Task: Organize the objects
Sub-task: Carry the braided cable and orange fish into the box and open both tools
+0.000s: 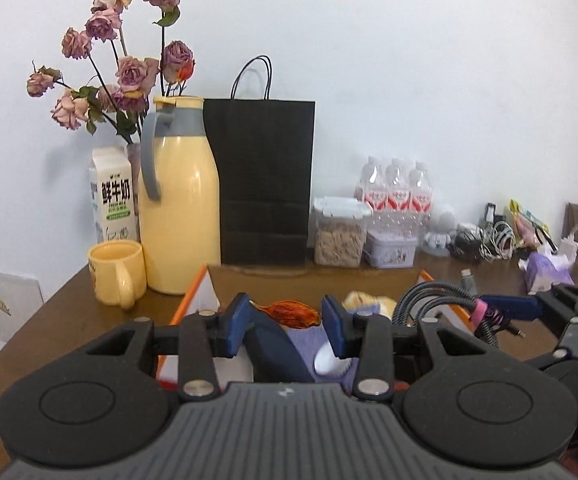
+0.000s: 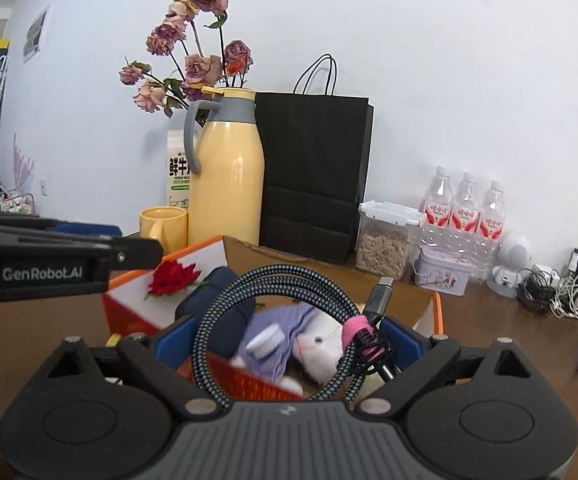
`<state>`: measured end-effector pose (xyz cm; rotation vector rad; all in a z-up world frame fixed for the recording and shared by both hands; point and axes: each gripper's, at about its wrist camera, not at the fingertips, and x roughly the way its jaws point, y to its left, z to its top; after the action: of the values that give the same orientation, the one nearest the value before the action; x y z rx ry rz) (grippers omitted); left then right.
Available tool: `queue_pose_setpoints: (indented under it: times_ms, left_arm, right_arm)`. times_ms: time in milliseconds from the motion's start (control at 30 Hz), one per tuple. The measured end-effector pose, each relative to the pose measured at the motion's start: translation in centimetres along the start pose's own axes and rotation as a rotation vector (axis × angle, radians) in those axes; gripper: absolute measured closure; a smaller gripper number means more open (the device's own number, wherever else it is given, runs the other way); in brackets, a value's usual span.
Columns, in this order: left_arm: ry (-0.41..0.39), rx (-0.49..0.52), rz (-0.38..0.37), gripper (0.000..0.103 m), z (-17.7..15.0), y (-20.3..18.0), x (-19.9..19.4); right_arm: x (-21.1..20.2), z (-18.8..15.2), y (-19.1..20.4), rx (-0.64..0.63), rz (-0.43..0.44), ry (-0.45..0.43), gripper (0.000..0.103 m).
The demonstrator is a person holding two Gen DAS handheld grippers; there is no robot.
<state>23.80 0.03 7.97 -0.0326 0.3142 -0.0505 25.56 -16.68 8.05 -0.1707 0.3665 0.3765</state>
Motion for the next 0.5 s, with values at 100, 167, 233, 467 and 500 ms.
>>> queue_pose_setpoints:
  times_ms: [100,167,233,467,500]
  left_arm:
    - [0.003,-0.002,-0.003,0.062,0.9,0.3,1.8]
    - [0.008,-0.006,-0.001,0.062,1.3,0.5,3.0]
    - [0.014,-0.011,0.006,0.062,1.6,0.8,4.3]
    - [0.055,-0.034,0.035,0.062,2.3,2.0,8.8]
    - [0.063,-0.037,0.037,0.062,2.3,2.2,9.4]
  right_arm:
    - [2.0,1.2,0.2,-0.005,-0.002,0.008,0.006]
    - [3.6,1.8,0.2,-0.010,-0.006,0.020,0.006]
    - [5.0,2.2,0.2,-0.015,-0.009,0.033,0.006]
    - [9.9,3.1,-0.2,-0.002,-0.018,0.086,0.006]
    - [10.4,3.1,-0.2,-0.002,-0.021,0.090,0.006]
